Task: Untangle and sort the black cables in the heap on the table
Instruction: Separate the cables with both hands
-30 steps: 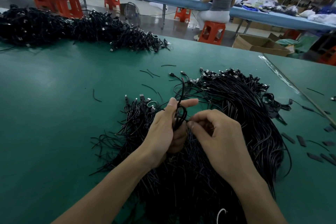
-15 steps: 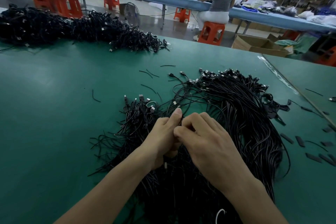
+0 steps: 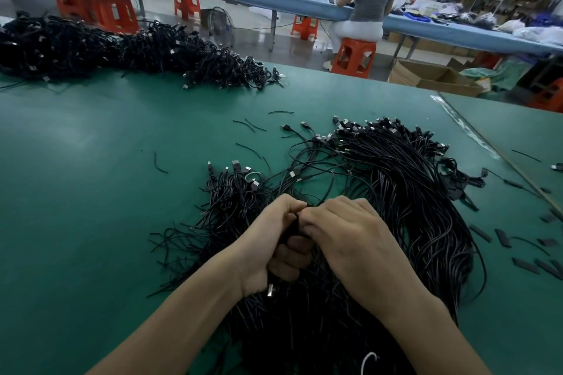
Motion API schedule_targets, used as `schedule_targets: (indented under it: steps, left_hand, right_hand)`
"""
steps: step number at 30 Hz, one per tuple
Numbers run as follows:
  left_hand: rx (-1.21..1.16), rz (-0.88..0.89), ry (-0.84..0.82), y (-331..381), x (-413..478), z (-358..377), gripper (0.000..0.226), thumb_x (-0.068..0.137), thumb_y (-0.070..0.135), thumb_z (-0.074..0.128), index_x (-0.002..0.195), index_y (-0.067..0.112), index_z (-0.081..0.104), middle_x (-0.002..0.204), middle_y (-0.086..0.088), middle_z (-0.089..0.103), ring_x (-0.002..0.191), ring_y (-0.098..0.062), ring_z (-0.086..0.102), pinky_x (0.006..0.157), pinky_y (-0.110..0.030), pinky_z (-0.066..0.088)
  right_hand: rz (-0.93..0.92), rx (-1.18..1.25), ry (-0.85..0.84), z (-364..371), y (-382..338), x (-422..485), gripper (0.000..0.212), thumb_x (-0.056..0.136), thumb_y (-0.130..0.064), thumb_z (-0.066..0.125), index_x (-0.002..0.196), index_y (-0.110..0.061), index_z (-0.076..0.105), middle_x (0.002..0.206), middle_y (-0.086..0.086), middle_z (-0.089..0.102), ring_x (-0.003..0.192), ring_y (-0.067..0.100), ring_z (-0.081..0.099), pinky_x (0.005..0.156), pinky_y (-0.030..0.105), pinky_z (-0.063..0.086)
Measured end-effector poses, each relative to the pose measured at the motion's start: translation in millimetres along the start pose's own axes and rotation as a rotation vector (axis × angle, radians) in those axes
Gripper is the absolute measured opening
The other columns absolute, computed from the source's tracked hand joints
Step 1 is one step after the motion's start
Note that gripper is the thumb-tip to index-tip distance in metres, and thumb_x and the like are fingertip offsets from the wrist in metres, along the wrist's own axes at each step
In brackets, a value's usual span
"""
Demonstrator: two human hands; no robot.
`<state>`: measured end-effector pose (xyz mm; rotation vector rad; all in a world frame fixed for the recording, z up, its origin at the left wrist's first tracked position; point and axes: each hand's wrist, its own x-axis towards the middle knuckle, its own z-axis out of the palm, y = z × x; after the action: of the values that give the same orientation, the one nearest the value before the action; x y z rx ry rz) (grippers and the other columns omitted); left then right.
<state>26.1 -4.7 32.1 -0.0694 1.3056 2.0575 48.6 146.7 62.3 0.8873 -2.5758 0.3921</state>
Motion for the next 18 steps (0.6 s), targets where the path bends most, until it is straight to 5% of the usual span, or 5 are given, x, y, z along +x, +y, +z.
schedule_targets:
  steps: [3,6,10,13,18]
  left_hand:
    - [0.031,0.007,-0.069,0.3,-3.0,-2.2,0.025,0.081,0.042,0.042,0.064,0.024,0.039,0.061,0.007,0.024,0.043,-0.006,0.017,0.033,-0.012,0.019]
    - [0.095,-0.006,-0.152,3.8,-9.1,-3.5,0.011,0.072,0.024,0.05,0.066,0.025,0.042,0.062,0.008,0.024,0.045,-0.003,0.018,0.033,-0.011,0.017]
    - [0.318,0.021,-0.195,2.2,-12.7,-6.9,0.023,0.083,0.002,0.061,0.074,0.023,0.056,0.06,0.006,0.034,0.045,-0.003,0.025,0.033,-0.012,0.02]
    - [0.325,-0.047,-0.245,3.0,-14.9,-9.6,0.024,0.088,0.003,0.057,0.073,0.022,0.055,0.06,0.008,0.034,0.045,-0.002,0.024,0.033,-0.012,0.019]
    - [0.372,-0.094,-0.251,2.1,-14.5,-9.0,0.024,0.086,0.004,0.055,0.07,0.021,0.049,0.064,0.004,0.027,0.047,-0.003,0.021,0.033,-0.012,0.017]
  right_hand:
    - [0.095,0.062,-0.004,-0.3,-0.2,0.0,0.026,0.097,-0.029,0.044,0.095,-0.02,0.069,0.081,-0.009,0.063,0.079,0.013,0.058,0.078,0.035,0.048]
    - [0.162,0.164,0.019,-0.3,0.2,-1.2,0.016,0.095,-0.025,0.054,0.092,-0.02,0.069,0.081,-0.009,0.062,0.077,0.011,0.056,0.079,0.033,0.047]
    - [0.141,0.213,-0.052,-2.5,-0.4,-3.1,0.009,0.097,-0.022,0.059,0.094,-0.022,0.068,0.098,-0.009,0.056,0.083,0.016,0.057,0.076,0.036,0.05]
    - [0.055,0.19,-0.14,-9.0,-1.7,-1.4,0.017,0.097,-0.03,0.052,0.093,-0.021,0.066,0.112,-0.009,0.051,0.081,0.018,0.058,0.07,0.035,0.052]
    - [0.011,0.218,-0.271,-17.7,1.3,3.5,0.005,0.097,-0.025,0.057,0.098,-0.026,0.062,0.111,-0.018,0.055,0.094,0.006,0.057,0.081,0.031,0.05]
